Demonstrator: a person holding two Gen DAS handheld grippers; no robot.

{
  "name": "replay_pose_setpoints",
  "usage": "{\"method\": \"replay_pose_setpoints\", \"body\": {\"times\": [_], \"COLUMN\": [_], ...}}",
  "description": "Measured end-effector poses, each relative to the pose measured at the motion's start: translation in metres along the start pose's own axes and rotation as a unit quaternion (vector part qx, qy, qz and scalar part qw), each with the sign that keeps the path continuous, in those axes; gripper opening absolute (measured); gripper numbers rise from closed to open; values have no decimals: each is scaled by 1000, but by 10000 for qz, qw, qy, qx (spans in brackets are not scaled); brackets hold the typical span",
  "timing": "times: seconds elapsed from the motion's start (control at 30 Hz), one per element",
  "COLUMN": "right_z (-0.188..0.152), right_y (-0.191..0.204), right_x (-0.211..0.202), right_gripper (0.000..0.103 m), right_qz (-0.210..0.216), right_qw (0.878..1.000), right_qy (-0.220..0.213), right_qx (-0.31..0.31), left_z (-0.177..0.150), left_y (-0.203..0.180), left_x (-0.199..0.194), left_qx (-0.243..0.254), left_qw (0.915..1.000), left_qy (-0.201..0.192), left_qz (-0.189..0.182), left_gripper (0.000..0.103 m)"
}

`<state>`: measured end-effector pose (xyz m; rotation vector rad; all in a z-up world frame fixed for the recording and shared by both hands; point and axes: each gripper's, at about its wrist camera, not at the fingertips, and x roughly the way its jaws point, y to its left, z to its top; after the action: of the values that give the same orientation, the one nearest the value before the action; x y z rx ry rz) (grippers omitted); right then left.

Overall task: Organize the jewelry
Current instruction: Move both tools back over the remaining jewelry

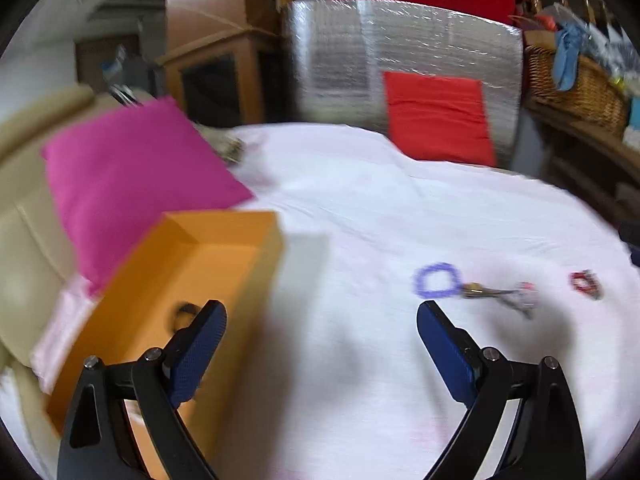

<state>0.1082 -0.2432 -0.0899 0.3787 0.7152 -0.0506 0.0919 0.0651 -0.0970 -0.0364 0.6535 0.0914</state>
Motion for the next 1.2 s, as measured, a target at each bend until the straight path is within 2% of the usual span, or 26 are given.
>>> {"method": "replay_pose_setpoints", "body": {"times": [0.07,0.13,0.3,0.47,0.67,0.87,0.97,1.0,1.07,1.13,1.2], "right_z": [8,15,24,22,16,7,3,1,-4,-11,-16], "right_y": [-30,-51,-93,-121,-143,-112,-81,-73,-54,-37,-23], "right_x": [-4,-2,7,18,43,84,103,109,122,132,141], "right_gripper": [61,61,61,61,60,59,46,38,36,33,32], "right_qz": [-52,-103,-65,-11,435,940,1007,1007,964,893,652], "right_qw": [9995,9983,9951,9913,9795,9702,9717,9718,9707,9709,9737], "right_qy": [-53,-11,216,544,1017,1570,1769,1834,2017,2119,2150], "right_qx": [317,568,965,1200,1683,1588,1197,1087,877,666,386], "left_z": [-1,-4,-6,-5,4,8,10,11,12,12,12], "left_y": [-4,-10,-33,-60,-79,-74,-74,-74,-75,-75,-73], "left_x": [4,7,18,27,55,93,108,113,120,129,135], "left_qx": [-111,-182,203,654,810,481,500,527,617,725,764], "left_qw": [9991,9978,9987,9965,9945,9951,9948,9947,9944,9937,9925], "left_qy": [123,178,167,144,295,709,778,788,771,760,833], "left_qz": [-397,-615,-427,-496,-588,-487,-422,-407,-378,-385,-465], "left_gripper": [96,96,96,96,96,96,96,96,95,87,84]}}
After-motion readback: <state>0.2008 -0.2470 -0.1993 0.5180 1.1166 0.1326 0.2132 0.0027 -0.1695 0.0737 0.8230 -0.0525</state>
